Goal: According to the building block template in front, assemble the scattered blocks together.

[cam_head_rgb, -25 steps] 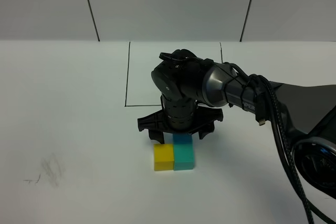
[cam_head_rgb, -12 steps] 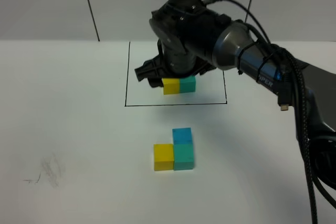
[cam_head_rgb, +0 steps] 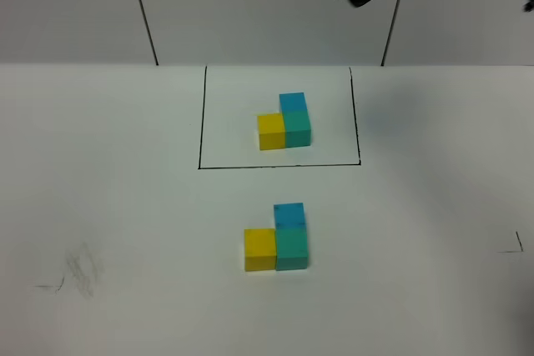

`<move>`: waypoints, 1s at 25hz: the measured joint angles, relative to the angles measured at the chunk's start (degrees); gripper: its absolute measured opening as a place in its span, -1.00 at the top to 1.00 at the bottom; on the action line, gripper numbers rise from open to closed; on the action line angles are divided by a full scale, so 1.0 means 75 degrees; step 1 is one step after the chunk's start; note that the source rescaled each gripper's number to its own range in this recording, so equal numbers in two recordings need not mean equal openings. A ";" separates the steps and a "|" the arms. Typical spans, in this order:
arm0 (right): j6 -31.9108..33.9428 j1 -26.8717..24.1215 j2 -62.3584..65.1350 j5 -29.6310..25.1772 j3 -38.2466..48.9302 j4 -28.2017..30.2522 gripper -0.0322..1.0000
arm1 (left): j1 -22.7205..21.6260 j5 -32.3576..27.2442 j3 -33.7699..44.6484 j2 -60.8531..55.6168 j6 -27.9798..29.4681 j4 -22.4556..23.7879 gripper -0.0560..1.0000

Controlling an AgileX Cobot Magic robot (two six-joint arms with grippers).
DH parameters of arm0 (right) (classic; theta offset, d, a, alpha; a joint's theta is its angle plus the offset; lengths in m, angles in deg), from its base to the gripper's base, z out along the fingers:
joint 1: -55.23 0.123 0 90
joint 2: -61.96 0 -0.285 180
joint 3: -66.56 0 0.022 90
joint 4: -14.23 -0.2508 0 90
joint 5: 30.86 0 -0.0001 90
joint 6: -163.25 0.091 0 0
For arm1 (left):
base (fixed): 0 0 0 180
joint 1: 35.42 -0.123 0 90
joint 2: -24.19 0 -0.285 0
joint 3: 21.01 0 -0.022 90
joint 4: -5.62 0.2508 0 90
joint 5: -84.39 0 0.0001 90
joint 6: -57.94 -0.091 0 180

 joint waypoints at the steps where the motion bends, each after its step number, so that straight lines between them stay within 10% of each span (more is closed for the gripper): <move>1: -0.0268 -0.0231 0.0163 -0.0030 0.0000 -0.0164 -0.94 | 0.0000 0.0000 0.0000 0.0000 0.0042 0.0000 -0.53; 13: -0.1769 -0.2008 0.2267 -0.0089 0.1829 -0.1384 -0.93 | 0.0000 0.0000 0.0000 0.0000 0.0042 0.0000 -0.53; 25: -0.1475 -0.3678 0.5166 -0.0082 0.4843 -0.1452 -0.07 | 0.0000 0.0000 0.0000 0.0000 0.0042 0.0000 -0.53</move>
